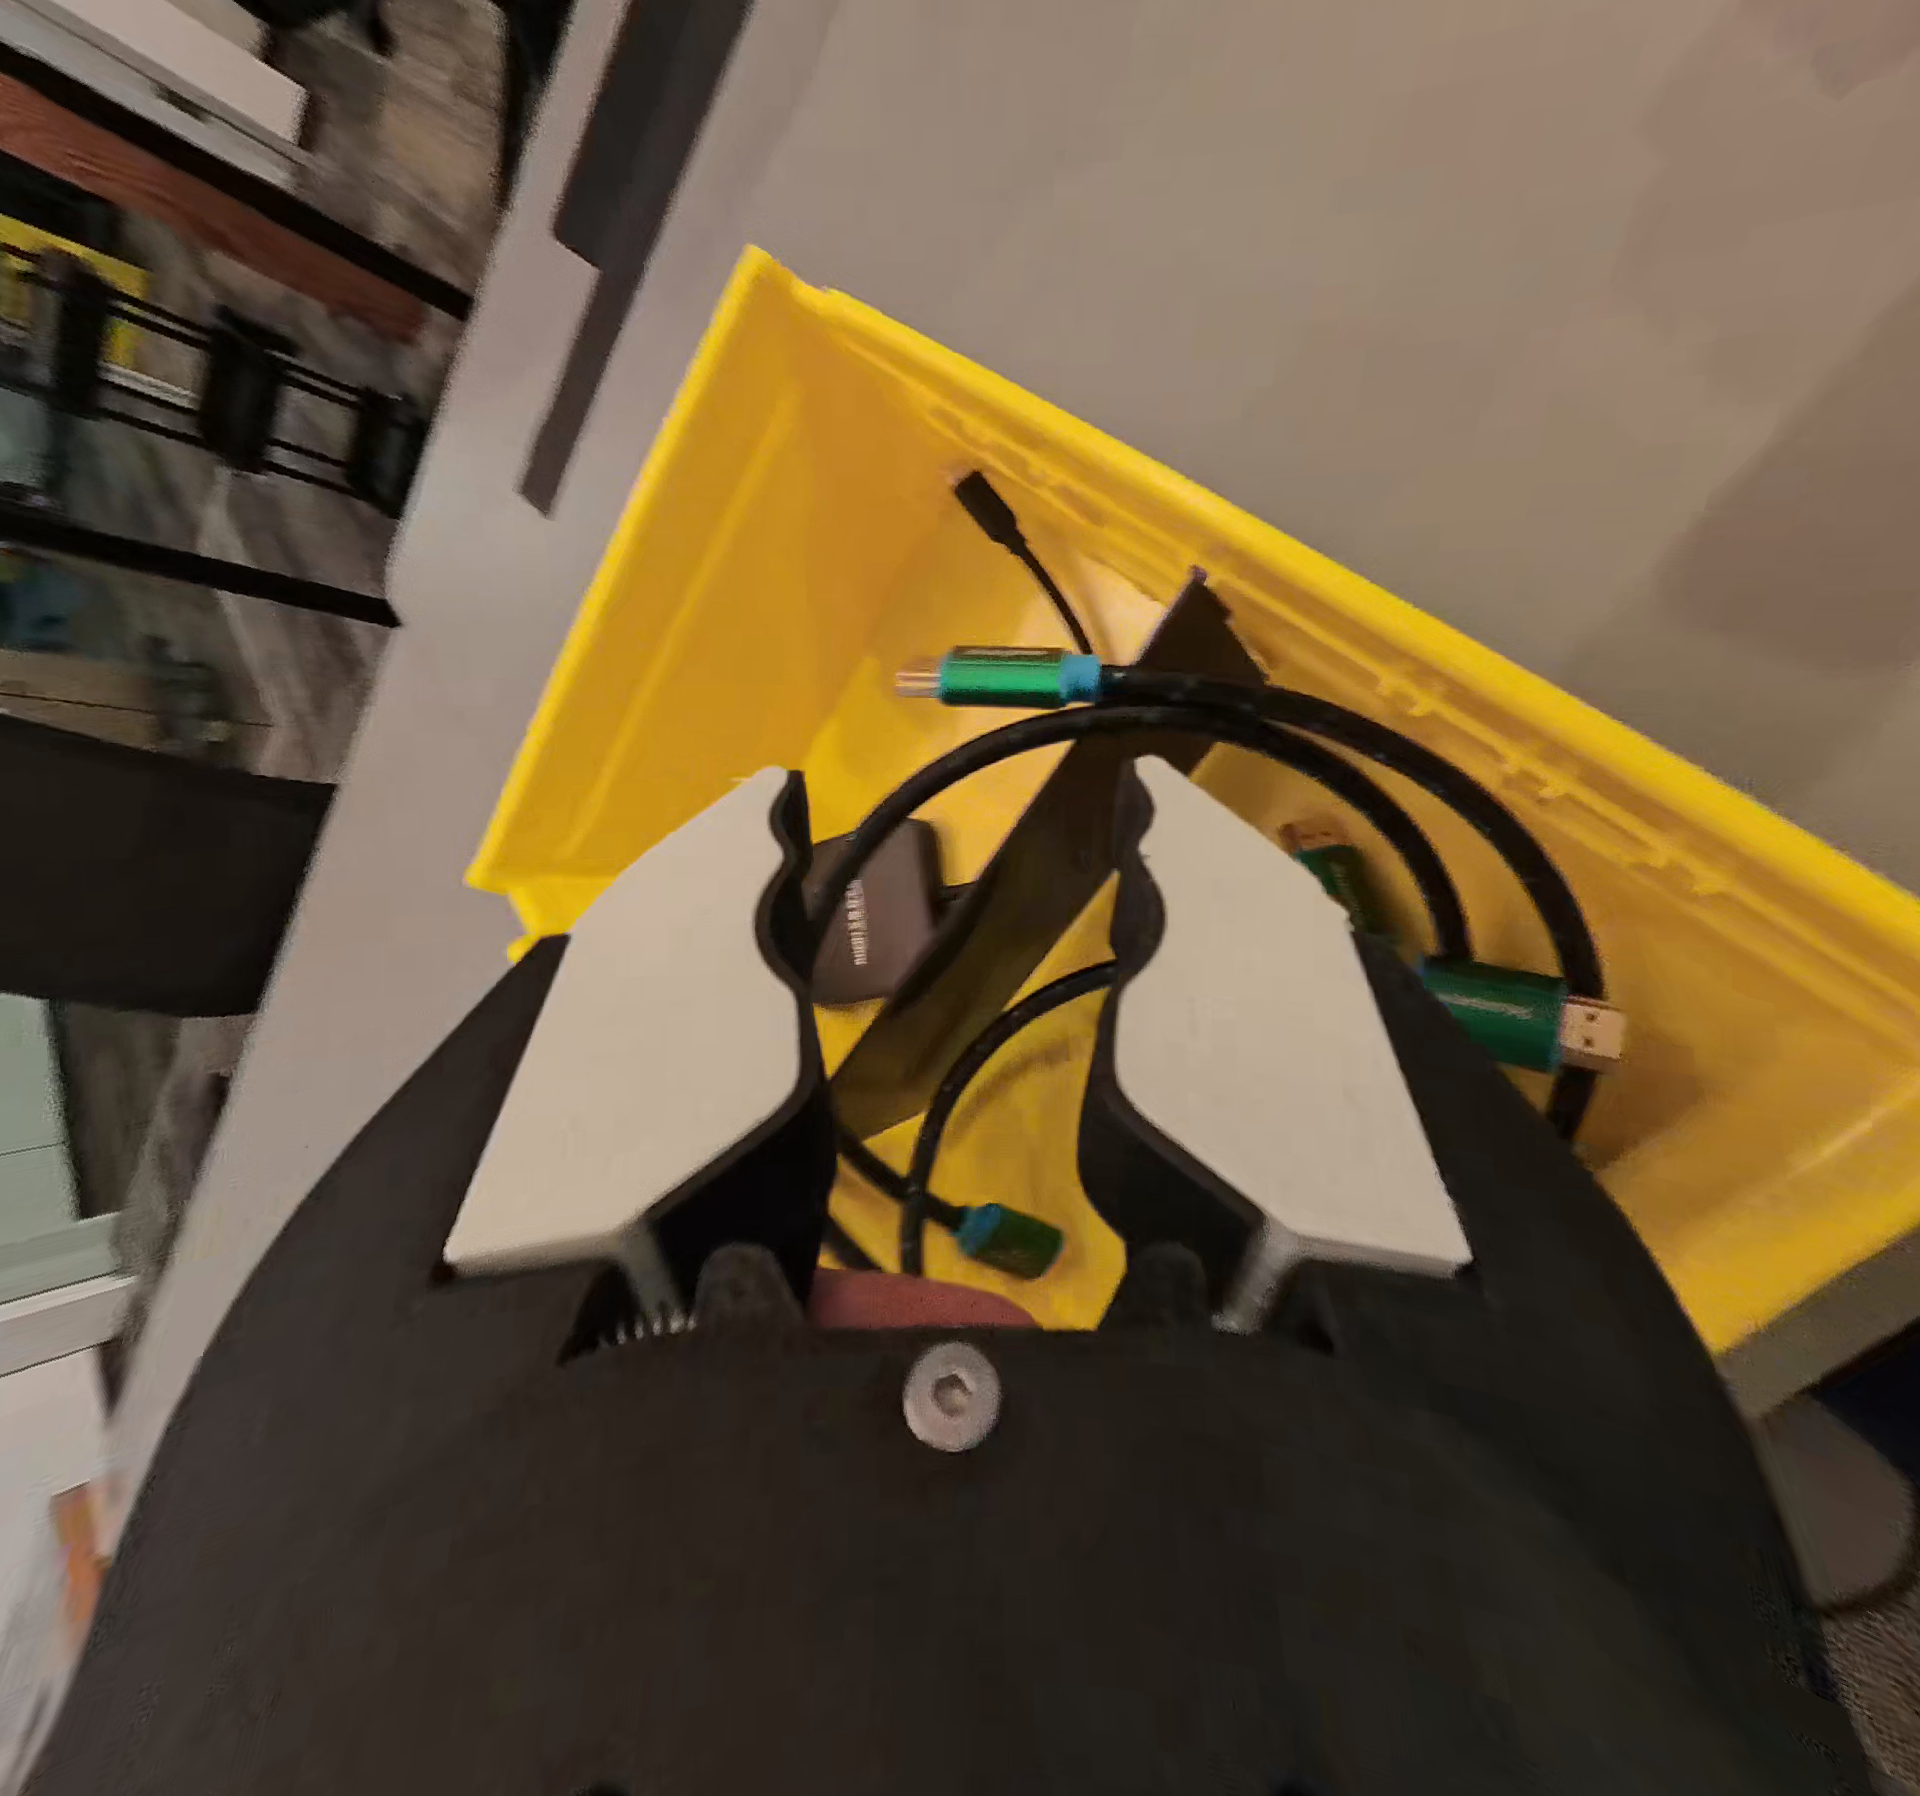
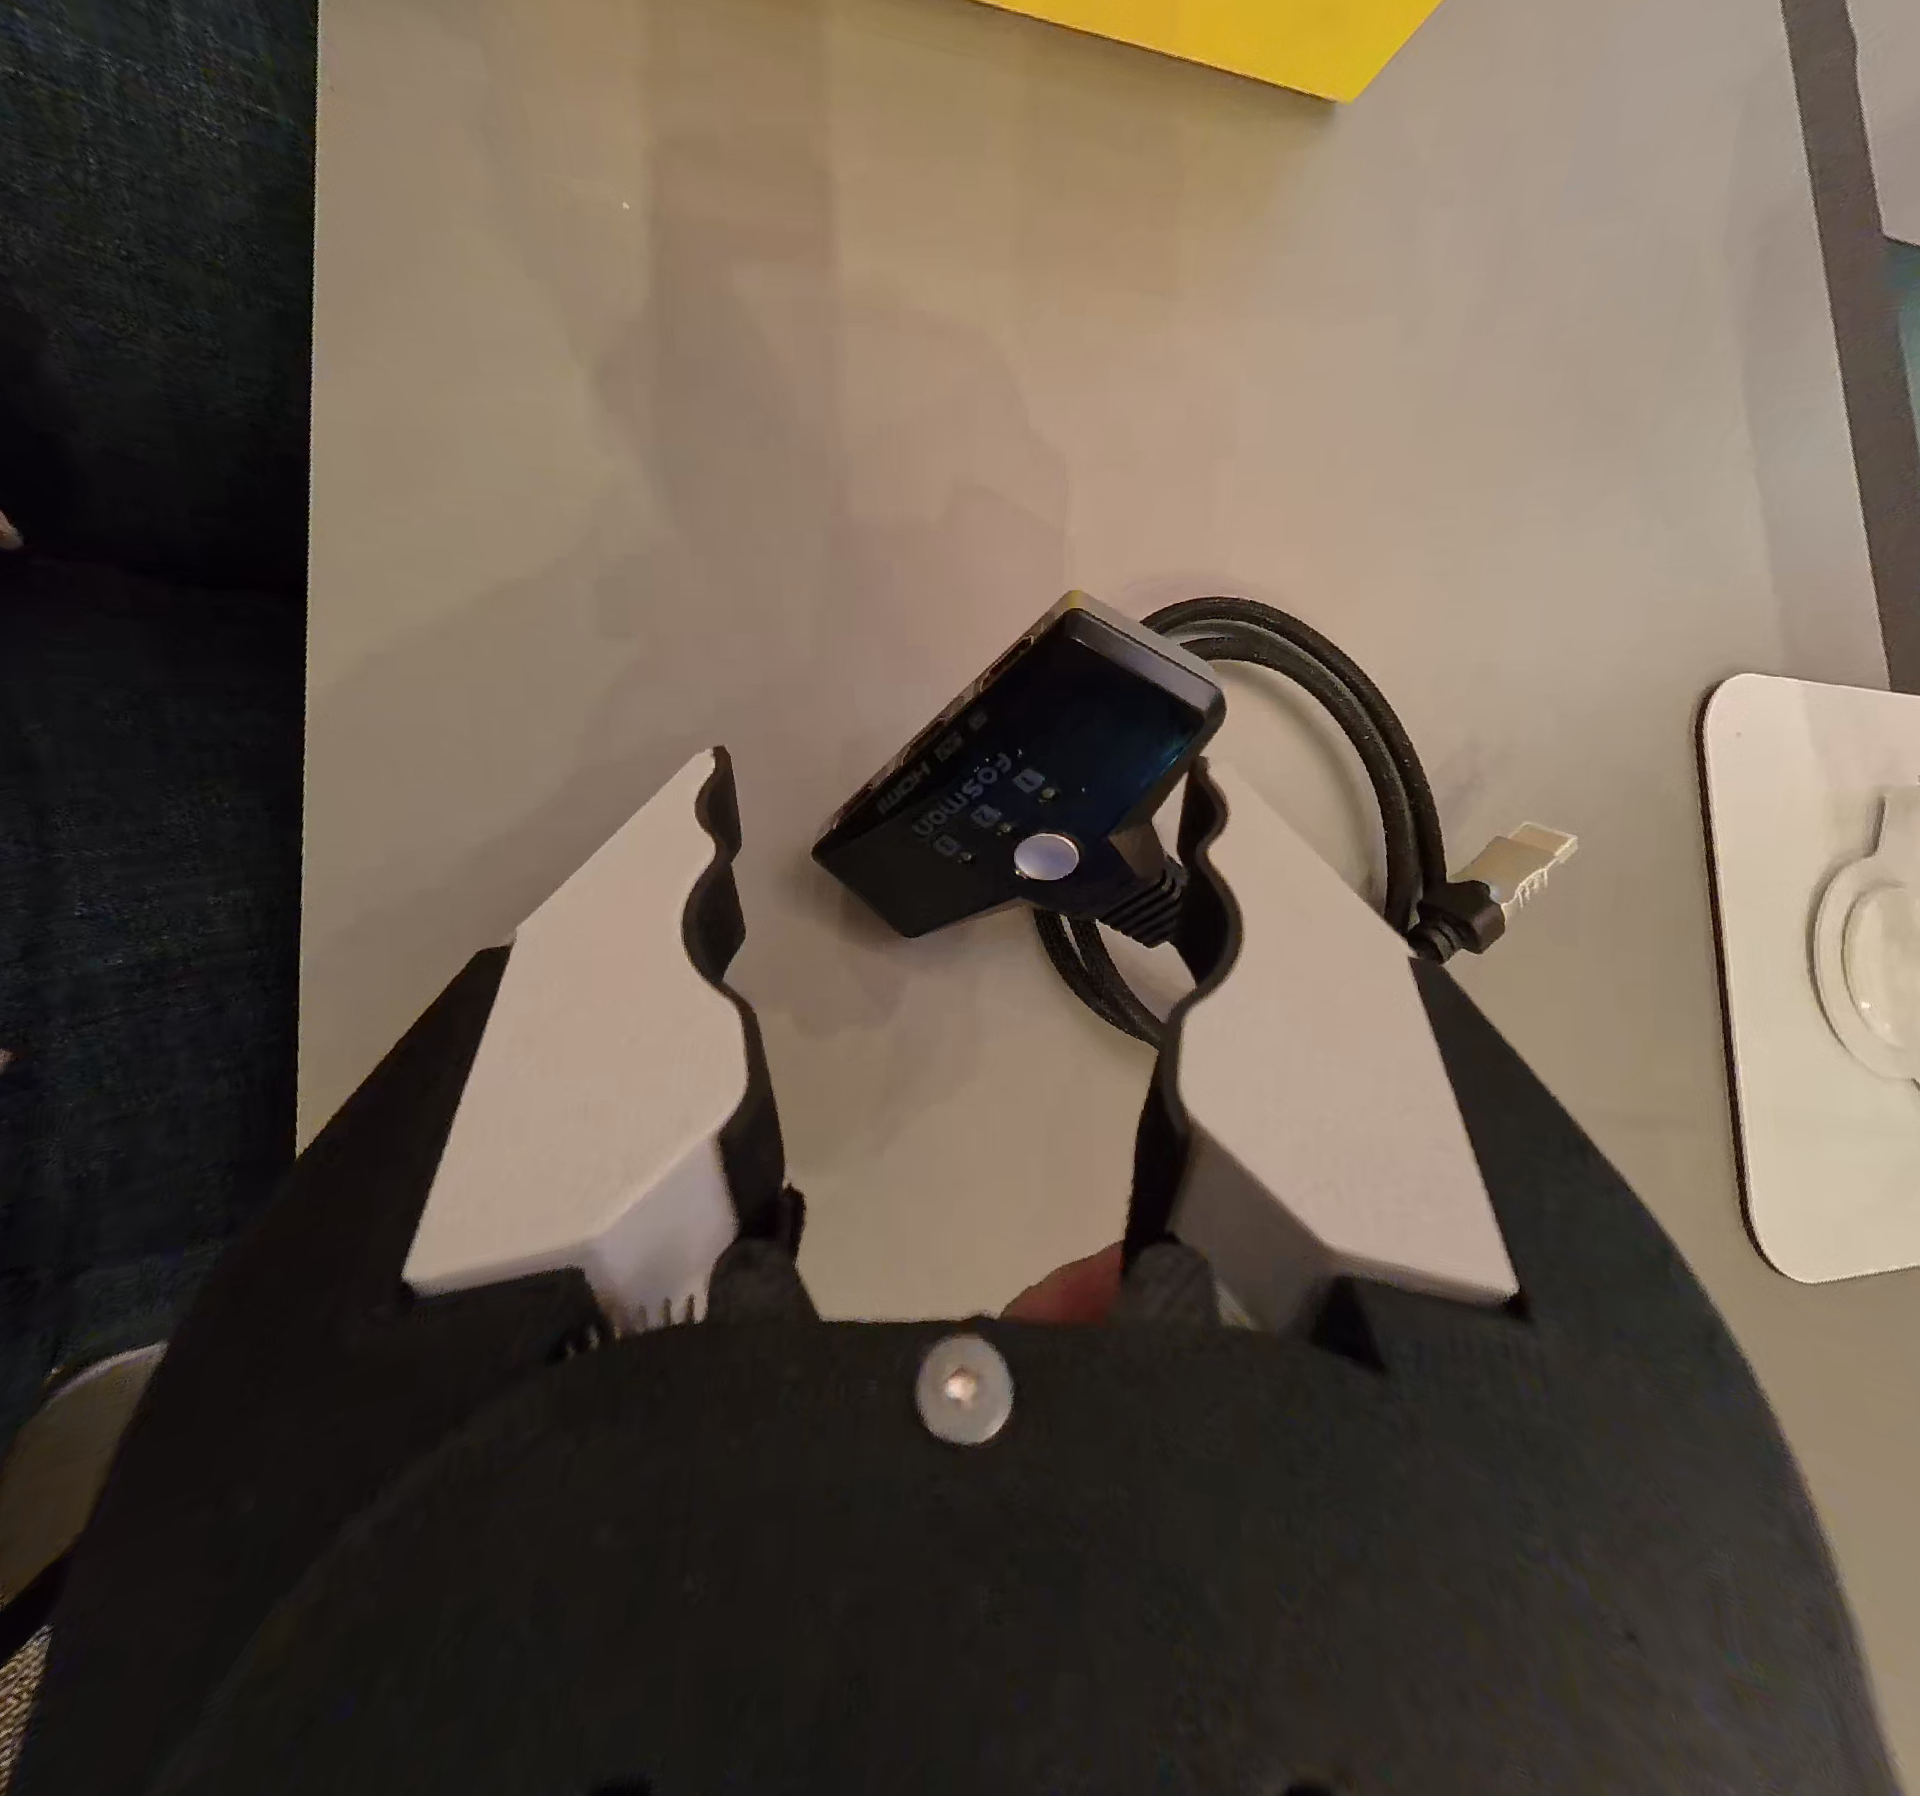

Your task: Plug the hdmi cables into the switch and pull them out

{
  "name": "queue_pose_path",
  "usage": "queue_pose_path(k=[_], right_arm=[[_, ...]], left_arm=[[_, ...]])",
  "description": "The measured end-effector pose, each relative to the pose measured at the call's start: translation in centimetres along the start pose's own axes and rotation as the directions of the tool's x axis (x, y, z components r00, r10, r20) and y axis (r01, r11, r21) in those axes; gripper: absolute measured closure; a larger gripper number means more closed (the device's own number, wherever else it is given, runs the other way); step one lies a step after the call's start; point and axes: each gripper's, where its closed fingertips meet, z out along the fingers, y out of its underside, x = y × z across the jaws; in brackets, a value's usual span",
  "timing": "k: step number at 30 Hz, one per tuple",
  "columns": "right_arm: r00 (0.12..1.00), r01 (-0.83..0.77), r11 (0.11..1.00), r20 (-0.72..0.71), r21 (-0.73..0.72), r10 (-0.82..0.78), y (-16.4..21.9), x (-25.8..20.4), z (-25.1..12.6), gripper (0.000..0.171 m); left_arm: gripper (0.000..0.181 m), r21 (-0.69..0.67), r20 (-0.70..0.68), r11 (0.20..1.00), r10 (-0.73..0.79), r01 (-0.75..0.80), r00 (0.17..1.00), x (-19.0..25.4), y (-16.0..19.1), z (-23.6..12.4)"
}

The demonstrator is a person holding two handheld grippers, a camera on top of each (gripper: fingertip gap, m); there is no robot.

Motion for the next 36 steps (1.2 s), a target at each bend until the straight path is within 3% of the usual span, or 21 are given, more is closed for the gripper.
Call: queue_pose_path(k=[6,10,13,16,24,28,36], right_arm=[[1.0,-0.007,1.0,0.004,0.006,0.007,0.3,0.0,0.3,0.09],[1.0,-0.005,1.0,0.009,0.011,0.005,0.2,-0.2,0.4,0.09],[1.0,-0.006,1.0,0.005,0.014,0.006,0.3,-0.1,0.2,0.09],[1.0,-0.009,1.0,0.002,0.019,0.009,0.3,-0.1,0.1,0.091],[1.0,-0.004,1.0,0.007,0.025,0.004,0.2,-0.2,0.1,0.091],[1.0,-0.003,1.0,0.006,0.028,0.003,0.3,-0.1,0.1,0.091],[1.0,-0.004,0.999,-0.003,0.04,0.004,0.1,0.1,-0.3,0.091]], left_arm=[[0.127,0.074,0.038,0.997,0.0,-0.003,0.999,-0.2,-1.2,0.7],[0.097,0.037,-0.079,0.99,-0.135,0.138,0.988,-0.1,-0.9,1.8],[0.094,0.015,-0.185,0.972,-0.227,0.234,0.956,0.3,-1.2,2.6],[0.11,-0.019,-0.244,0.949,-0.309,0.314,0.919,-0.1,-1.3,3.5],[0.121,-0.191,-0.349,0.926,-0.375,0.327,0.859,1.0,0.0,4.7],[0.136,-0.181,-0.394,0.941,-0.337,0.287,0.855,1.6,-0.4,4.7],[0.137,-0.101,-0.333,0.973,-0.228,0.206,0.915,0.7,-1.4,4.4]])
